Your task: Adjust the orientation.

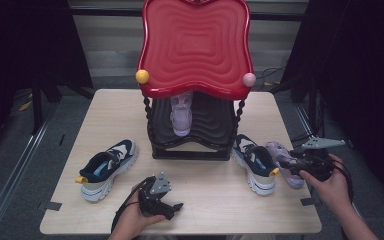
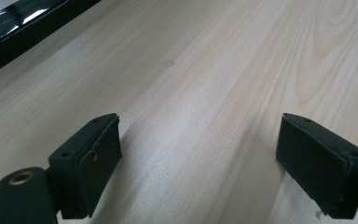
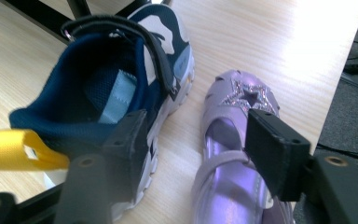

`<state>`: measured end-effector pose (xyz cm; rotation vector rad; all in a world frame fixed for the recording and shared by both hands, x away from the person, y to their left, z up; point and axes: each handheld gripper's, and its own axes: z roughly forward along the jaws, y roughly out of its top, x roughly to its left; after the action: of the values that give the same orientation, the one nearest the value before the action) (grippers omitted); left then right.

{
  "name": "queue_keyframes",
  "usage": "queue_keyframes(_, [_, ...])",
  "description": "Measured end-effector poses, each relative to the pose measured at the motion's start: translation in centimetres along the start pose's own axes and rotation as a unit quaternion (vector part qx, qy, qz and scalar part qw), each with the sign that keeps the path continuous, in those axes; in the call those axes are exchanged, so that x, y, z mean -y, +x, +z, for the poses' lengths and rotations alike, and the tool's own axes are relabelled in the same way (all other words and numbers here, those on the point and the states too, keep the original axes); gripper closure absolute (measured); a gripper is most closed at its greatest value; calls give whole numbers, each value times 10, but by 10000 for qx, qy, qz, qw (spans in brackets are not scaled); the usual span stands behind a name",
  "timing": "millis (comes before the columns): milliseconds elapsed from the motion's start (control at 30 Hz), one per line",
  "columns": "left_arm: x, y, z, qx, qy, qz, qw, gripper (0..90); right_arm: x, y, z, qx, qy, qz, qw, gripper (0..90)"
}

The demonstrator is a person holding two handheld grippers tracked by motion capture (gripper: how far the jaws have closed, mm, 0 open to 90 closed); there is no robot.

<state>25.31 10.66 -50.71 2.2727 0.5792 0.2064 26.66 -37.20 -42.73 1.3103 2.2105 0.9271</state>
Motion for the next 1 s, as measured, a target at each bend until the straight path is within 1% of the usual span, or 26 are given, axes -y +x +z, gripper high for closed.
queue_keyframes(100, [0,0,0,-1,0,1,10000,134,5,0,1,0,2,-35,10000,439])
queue_keyframes(267, [0,0,0,-1,1,0,10000,134,13,0,3,61,129,-61,9999,470])
queue_keyframes(333, [0,0,0,-1,-1,0,10000,134,17,0,3,39,118,-5,9999,500])
queue_keyframes(367, [0,0,0,-2,0,0,10000,133,18,-1,4,61,122,-39,9999,514])
queue_keyframes(400, [0,0,0,-2,-1,-2,10000,134,19,-1,4,57,161,5,9999,527])
queue_keyframes(433, [0,0,0,-4,0,-1,10000,134,21,-1,5,41,172,-12,9998,546])
queue_keyframes(533, [0,0,0,-2,-1,-2,10000,134,25,0,5,136,158,-51,9998,598])
queue_keyframes(567, [0,0,0,-2,-1,-2,10000,134,26,0,5,130,163,-13,9998,615])
queue_keyframes(600, [0,0,0,-2,-1,-3,10000,134,26,0,6,190,183,-29,9996,628])
queue_keyframes(633, [0,0,0,-3,-3,-4,10000,134,26,0,5,250,193,-39,9995,632])
queue_keyframes(700, [0,0,0,-3,0,-3,10000,134,28,-1,4,237,247,9,9994,635])
queue_keyframes(733, [0,0,0,-4,-1,-3,10000,134,29,-1,5,251,289,-26,9993,635])
queue_keyframes(767, [0,0,0,-3,-3,-6,10000,134,31,0,6,250,321,31,9992,636])
queue_keyframes(800, [0,0,0,-3,0,0,10000,134,32,-1,6,227,319,12,9992,645])
queue_keyframes(967, [0,0,0,-5,-3,-8,10000,134,34,2,11,277,332,-1,9991,768])
queue_keyframes(1000, [0,0,0,-5,-3,-6,10000,134,33,3,12,264,325,-6,9991,776])
